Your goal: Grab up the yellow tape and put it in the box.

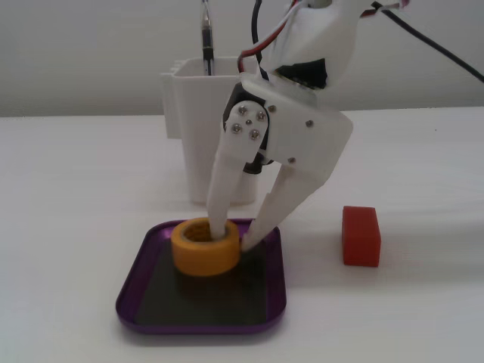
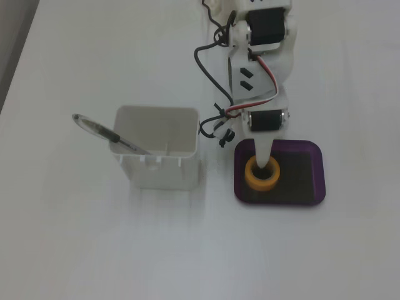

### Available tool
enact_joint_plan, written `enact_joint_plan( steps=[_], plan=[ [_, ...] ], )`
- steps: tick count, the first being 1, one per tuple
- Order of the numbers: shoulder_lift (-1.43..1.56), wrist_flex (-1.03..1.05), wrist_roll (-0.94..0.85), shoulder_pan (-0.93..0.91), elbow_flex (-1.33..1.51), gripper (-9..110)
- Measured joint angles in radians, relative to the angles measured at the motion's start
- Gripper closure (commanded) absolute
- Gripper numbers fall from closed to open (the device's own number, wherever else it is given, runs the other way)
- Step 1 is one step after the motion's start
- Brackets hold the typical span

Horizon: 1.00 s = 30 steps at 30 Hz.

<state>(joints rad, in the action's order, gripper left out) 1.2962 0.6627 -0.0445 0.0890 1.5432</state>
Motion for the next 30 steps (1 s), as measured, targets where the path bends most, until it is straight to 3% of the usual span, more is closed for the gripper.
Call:
enact_joint_plan(
  steps=[6, 13, 20, 30],
  plan=[
    [0.000, 0.120, 0.000, -0.003, -0.049, 85],
    [0.017, 0.437, 0.000, 0.003, -0.229, 85],
    [0.310, 0.663, 0.000, 0.063, -0.278, 85],
    [0.856, 0.733, 0.000, -0.006, 0.189, 85]
  ],
)
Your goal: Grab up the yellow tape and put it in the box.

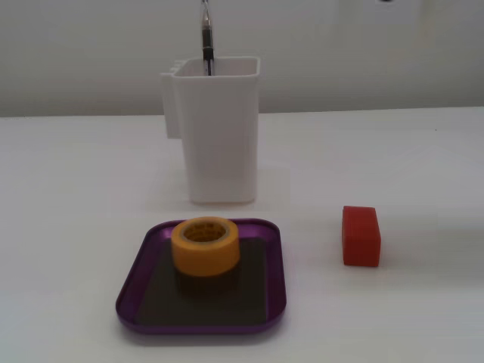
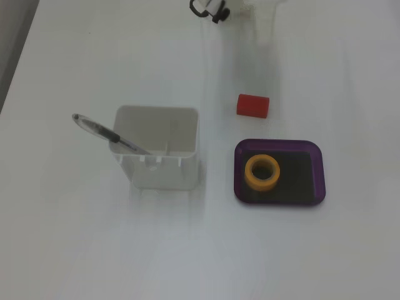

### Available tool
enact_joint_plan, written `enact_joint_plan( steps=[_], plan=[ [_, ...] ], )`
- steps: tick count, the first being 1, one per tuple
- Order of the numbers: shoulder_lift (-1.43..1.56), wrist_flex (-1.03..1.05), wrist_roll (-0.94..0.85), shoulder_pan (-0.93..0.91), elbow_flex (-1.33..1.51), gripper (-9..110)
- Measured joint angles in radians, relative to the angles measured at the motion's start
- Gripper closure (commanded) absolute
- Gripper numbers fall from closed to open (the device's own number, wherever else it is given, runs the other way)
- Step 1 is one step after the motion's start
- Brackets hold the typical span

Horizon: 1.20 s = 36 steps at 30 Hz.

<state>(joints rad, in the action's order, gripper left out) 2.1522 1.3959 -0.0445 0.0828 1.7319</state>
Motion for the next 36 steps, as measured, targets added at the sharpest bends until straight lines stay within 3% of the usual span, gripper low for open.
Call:
enact_joint_plan(
  steps=[19, 25, 30, 36],
  plan=[
    [1.189, -0.299, 0.000, -0.075, 1.215, 86],
    [1.209, -0.313, 0.003, -0.071, 1.351, 86],
    [1.209, -0.318, 0.003, -0.071, 1.365, 103],
    [1.209, -0.318, 0.003, -0.071, 1.367, 100]
  ],
)
